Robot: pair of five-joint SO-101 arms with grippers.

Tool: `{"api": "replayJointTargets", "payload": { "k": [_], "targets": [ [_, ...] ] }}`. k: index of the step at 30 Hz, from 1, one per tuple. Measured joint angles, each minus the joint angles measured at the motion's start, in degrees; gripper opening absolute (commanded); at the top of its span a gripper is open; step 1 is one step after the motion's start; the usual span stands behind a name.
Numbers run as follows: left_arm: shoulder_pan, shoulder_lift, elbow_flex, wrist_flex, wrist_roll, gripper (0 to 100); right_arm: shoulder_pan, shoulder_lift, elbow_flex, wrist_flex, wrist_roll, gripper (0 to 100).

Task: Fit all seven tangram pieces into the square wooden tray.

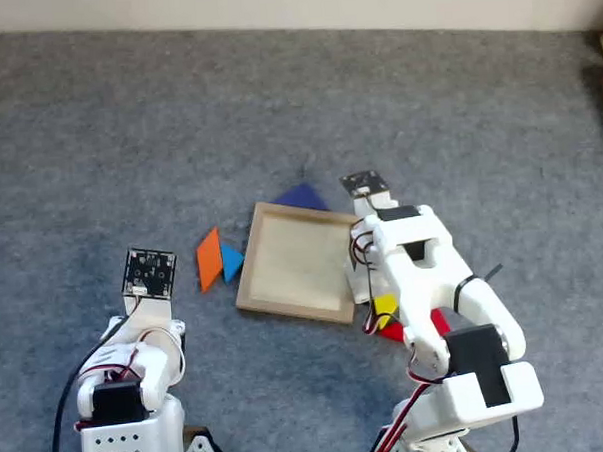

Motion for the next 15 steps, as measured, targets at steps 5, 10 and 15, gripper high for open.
{"api": "replayJointTargets", "payload": {
  "k": [5, 10, 15],
  "targets": [
    [0.0, 0.0, 0.0, 0.0, 0.0, 1, 0.0, 0.0, 0.0, 0.0, 0.62, 27.6],
    [0.0, 0.0, 0.0, 0.0, 0.0, 1, 0.0, 0.0, -0.18, 0.0, 2.73, 24.4],
    [0.0, 0.0, 0.0, 0.0, 0.0, 1, 0.09, 0.0, -0.18, 0.0, 3.08, 24.2]
  ]
}}
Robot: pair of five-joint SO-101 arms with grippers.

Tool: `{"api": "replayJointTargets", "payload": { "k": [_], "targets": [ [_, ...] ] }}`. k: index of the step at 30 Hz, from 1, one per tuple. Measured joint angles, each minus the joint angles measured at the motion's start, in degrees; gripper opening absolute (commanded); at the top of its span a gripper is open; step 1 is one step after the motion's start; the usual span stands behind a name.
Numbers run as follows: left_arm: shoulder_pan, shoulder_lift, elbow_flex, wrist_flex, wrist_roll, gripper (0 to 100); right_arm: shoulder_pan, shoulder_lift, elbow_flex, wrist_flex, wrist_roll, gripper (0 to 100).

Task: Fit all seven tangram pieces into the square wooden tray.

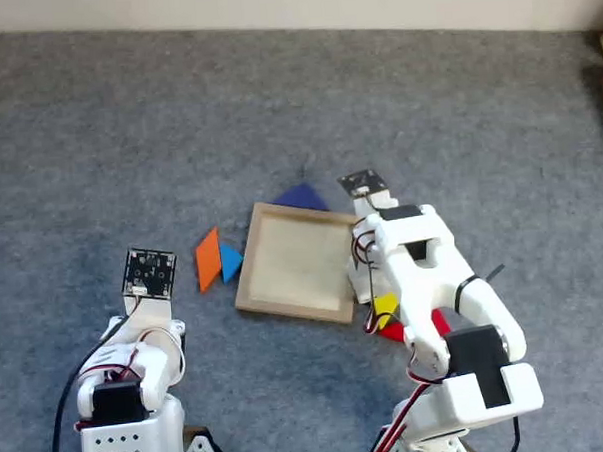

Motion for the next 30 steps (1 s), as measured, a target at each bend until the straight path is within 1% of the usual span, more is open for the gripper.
{"api": "replayJointTargets", "payload": {
  "k": [10, 18, 23, 30],
  "targets": [
    [0.0, 0.0, 0.0, 0.0, 0.0, 1, 0.0, -0.35, -0.62, 1.76, 0.35, 24.1],
    [0.0, 0.0, 0.0, 0.0, 0.0, 1, -0.18, -10.02, 0.35, 2.29, 0.35, 24.1],
    [0.0, 0.0, 0.0, 0.0, 0.0, 1, -0.26, -12.66, 1.14, 2.37, 0.35, 24.1],
    [0.0, 0.0, 0.0, 0.0, 0.0, 1, -0.35, -16.53, 1.14, 5.36, -0.44, 24.1]
  ]
}}
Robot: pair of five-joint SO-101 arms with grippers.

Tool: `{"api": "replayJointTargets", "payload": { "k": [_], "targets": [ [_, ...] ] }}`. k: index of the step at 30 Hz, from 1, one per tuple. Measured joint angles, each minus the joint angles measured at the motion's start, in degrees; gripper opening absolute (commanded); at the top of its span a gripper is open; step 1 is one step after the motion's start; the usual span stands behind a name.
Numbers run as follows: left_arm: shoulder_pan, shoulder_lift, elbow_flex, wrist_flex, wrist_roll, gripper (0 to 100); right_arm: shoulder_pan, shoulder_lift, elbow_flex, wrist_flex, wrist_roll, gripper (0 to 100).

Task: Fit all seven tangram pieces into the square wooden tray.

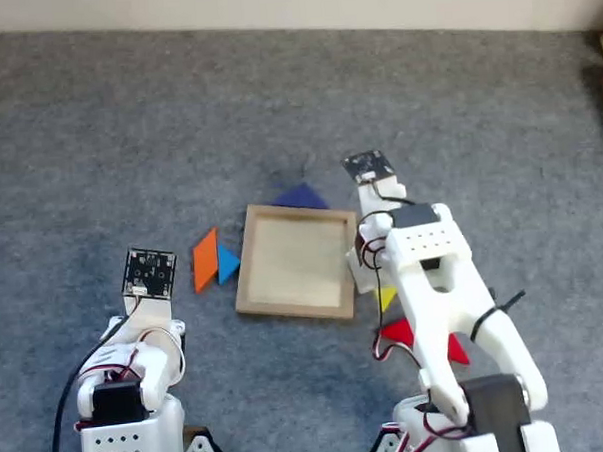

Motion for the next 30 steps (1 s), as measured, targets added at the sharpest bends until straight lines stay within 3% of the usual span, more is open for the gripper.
{"api": "replayJointTargets", "payload": {
  "k": [14, 25, 30],
  "targets": [
    [0.0, 0.0, 0.0, 0.0, 0.0, 1, -11.25, -12.57, 0.0, 2.37, -6.15, 24.1],
    [0.0, 0.0, 0.0, 0.0, 0.0, 1, -23.21, -12.13, 0.09, -9.41, -17.85, 24.1],
    [0.0, 0.0, 0.0, 0.0, 0.0, 1, -25.05, -2.64, -1.05, -12.92, -23.47, 24.1]
  ]
}}
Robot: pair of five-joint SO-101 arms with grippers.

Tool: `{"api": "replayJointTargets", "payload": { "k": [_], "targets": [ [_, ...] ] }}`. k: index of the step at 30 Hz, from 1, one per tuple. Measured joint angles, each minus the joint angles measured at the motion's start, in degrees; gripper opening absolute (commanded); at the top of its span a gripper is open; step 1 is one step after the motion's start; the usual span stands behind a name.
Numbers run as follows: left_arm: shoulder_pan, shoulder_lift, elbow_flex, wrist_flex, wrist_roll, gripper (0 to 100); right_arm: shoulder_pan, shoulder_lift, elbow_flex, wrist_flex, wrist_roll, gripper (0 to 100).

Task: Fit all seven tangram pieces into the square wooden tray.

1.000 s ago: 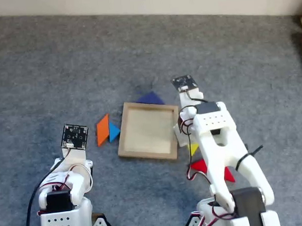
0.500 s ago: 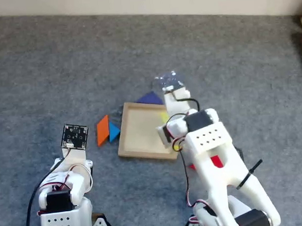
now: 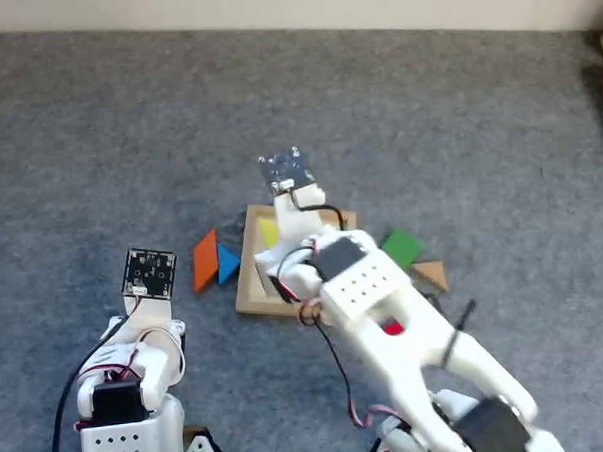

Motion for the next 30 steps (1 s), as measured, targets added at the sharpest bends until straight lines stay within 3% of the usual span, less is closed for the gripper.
{"api": "replayJointTargets", "payload": {
  "k": [8, 15, 17, 21, 25, 30],
  "targets": [
    [0.0, 0.0, 0.0, 0.0, 0.0, 1, -0.09, 18.2, -10.9, -0.09, -11.16, 24.1],
    [0.0, 0.0, 0.0, 0.0, 0.0, 1, -0.09, 23.82, -16.7, -0.7, -20.92, 24.9],
    [0.0, 0.0, 0.0, 0.0, 0.0, 1, -0.09, 24.35, -17.05, -0.79, -22.42, 29.2],
    [0.0, 0.0, 0.0, 0.0, 0.0, 1, -0.09, 24.53, -17.05, -0.79, -23.03, 40.3],
    [0.0, 0.0, 0.0, 0.0, 0.0, 1, -0.44, 24.53, -17.05, -0.79, -23.03, 40.7],
    [0.0, 0.0, 0.0, 0.0, 0.0, 1, -1.49, 24.53, -17.05, 1.49, -17.14, 40.2]
  ]
}}
